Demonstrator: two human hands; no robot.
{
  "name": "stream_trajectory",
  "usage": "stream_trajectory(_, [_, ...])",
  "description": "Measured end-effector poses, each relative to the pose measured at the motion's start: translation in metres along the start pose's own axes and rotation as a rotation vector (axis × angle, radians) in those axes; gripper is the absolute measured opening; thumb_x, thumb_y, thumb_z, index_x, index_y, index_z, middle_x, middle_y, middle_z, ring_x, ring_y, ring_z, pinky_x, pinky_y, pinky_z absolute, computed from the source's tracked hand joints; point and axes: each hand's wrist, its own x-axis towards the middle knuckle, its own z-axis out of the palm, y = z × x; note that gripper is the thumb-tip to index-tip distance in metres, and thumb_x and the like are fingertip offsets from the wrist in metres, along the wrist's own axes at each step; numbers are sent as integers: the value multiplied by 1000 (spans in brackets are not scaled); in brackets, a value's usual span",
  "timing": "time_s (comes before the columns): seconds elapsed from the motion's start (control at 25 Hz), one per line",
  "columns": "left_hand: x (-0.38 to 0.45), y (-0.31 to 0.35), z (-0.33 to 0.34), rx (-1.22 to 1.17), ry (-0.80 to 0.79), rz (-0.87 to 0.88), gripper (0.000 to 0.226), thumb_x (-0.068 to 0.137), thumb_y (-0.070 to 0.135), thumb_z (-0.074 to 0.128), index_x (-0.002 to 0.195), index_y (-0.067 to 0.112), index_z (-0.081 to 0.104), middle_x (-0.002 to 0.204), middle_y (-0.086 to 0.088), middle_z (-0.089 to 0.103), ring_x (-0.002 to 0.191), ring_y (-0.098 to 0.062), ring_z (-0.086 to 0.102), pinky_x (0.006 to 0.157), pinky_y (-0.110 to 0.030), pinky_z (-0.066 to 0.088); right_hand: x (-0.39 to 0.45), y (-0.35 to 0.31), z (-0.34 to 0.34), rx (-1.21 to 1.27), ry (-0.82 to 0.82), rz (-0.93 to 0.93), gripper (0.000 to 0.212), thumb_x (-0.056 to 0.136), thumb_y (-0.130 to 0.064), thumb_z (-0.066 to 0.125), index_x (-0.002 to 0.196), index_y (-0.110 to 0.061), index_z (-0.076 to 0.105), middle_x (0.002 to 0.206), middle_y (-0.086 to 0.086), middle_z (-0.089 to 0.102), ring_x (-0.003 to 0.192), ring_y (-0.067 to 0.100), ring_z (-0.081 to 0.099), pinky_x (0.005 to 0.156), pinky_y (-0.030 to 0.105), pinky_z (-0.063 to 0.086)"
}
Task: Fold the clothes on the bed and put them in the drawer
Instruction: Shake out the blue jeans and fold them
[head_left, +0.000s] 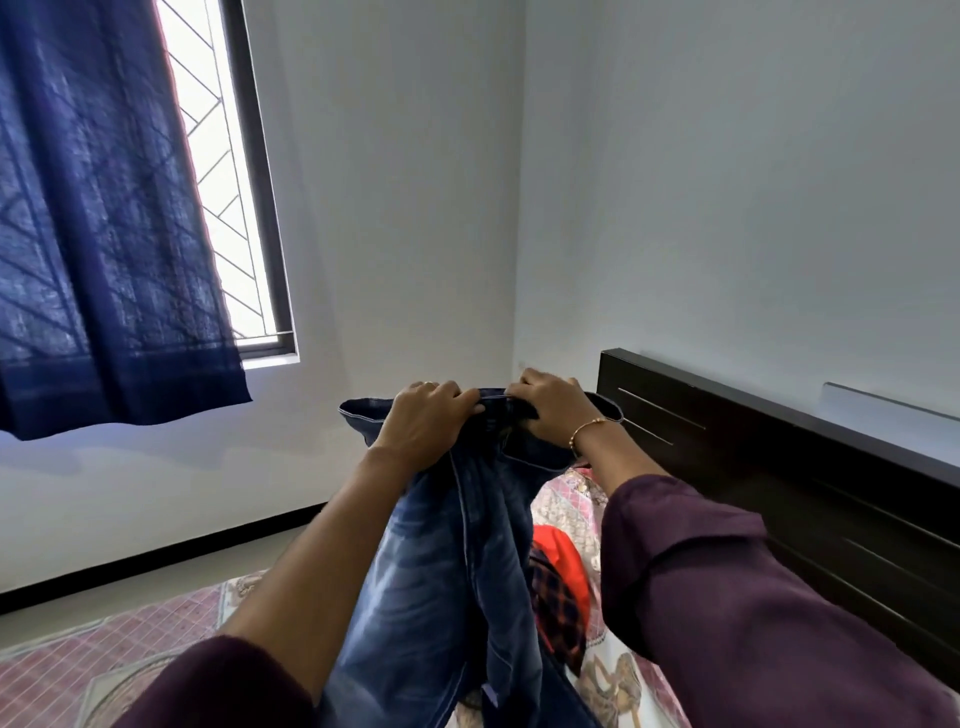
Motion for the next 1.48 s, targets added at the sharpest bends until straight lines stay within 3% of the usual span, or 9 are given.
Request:
stream_trajectory(0.12, [9,5,4,-74,-48,25,41,89,43,40,77,11,64,63,-5,58,40,-29,56,36,-29,42,8,10,-14,85,-12,43,28,89,-10,51,115,-11,62,116,12,59,109,30,54,91,38,43])
stream_trajectory(0.24, [3,3,8,-385,-241,-155,69,67,68,62,102,9,63,102,-6,58,83,-26,60,70,-35,47,14,14,-22,48,54,104,20,91,-11,51,107,-7,63,111,13,63,103,31,58,85,34,44])
stream_trajectory(0.36, [-9,0,19,-630,-382,-323,97,38,77,60,108,10,62,112,-5,51,102,-22,50,89,-31,39,13,18,-26,29,117,184,20,93,-12,49,108,-6,60,108,14,64,101,33,59,84,34,43])
stream_trajectory(0.48, [-18,11,33,-594,-512,-423,77,56,55,73,113,5,60,117,-15,50,110,-32,49,93,-32,37,8,20,-25,-3,140,215,20,94,-13,46,110,-6,58,108,13,65,101,32,59,84,34,42])
stream_trajectory(0.6, [-20,34,43,-578,-427,-408,42,83,28,68,112,1,56,122,-16,47,109,-35,49,92,-36,40,5,25,-25,19,136,248,20,94,-11,46,109,-5,57,109,13,64,100,32,59,81,34,44])
stream_trajectory(0.76, [-11,41,34,-652,-416,-422,27,87,20,63,100,-3,56,109,-18,54,100,-34,53,79,-33,37,-4,41,-25,58,80,287,18,93,-8,45,107,-4,56,108,15,63,97,32,59,76,33,43])
stream_trajectory(1.0, [17,41,3,-512,-279,-255,28,86,9,53,114,6,49,103,-16,59,93,-37,56,73,-38,39,-18,62,-22,102,-26,374,20,94,-2,38,111,0,49,108,23,60,97,36,58,74,36,42])
stream_trajectory(1.2, [15,34,-1,-190,-618,155,84,88,29,63,151,28,8,121,-13,46,100,-32,56,88,-39,44,-26,57,-3,54,-63,381,23,93,3,36,115,-2,40,105,22,60,93,36,60,68,34,38])
stream_trajectory(1.48, [24,40,-5,53,-941,116,55,96,24,50,144,40,29,134,-10,49,121,-28,49,94,-33,40,-32,46,17,-75,-172,373,28,101,-18,31,117,-4,49,119,18,59,106,35,58,82,38,44])
